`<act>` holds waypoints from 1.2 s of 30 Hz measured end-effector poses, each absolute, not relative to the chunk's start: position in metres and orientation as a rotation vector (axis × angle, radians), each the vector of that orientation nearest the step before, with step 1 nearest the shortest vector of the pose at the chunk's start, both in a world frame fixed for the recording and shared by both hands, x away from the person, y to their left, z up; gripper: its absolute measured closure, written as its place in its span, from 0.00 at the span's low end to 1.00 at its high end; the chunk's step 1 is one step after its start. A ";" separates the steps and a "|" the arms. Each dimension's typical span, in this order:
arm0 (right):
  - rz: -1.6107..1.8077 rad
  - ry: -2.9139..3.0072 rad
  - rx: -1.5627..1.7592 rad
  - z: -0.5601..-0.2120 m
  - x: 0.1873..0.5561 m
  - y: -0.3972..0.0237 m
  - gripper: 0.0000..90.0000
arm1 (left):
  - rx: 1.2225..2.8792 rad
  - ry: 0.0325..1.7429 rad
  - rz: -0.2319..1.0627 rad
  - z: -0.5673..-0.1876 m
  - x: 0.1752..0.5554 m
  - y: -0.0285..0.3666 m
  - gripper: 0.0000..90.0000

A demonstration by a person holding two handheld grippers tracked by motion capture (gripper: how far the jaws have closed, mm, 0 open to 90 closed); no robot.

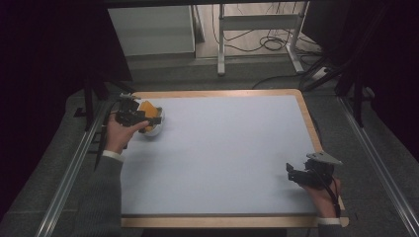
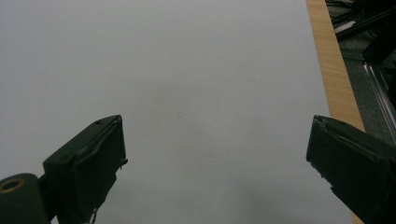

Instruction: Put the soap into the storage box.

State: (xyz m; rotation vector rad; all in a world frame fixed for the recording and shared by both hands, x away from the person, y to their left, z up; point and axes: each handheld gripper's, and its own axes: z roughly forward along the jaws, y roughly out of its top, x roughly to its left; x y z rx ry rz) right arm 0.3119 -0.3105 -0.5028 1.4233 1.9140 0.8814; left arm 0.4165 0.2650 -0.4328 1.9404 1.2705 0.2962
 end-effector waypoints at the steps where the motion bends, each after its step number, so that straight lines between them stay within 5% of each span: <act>1: 0.883 1.913 1.425 -0.503 0.312 -0.310 0.05 | 1.928 1.256 0.298 -0.434 0.411 0.264 0.19; 20: 0.880 1.917 1.417 -0.503 0.311 -0.308 0.05 | 1.930 1.152 0.278 -0.477 0.327 0.251 0.23; 36: 0.892 1.914 1.395 -0.502 0.311 -0.307 0.05 | 1.890 1.182 0.245 -0.501 0.316 0.250 0.22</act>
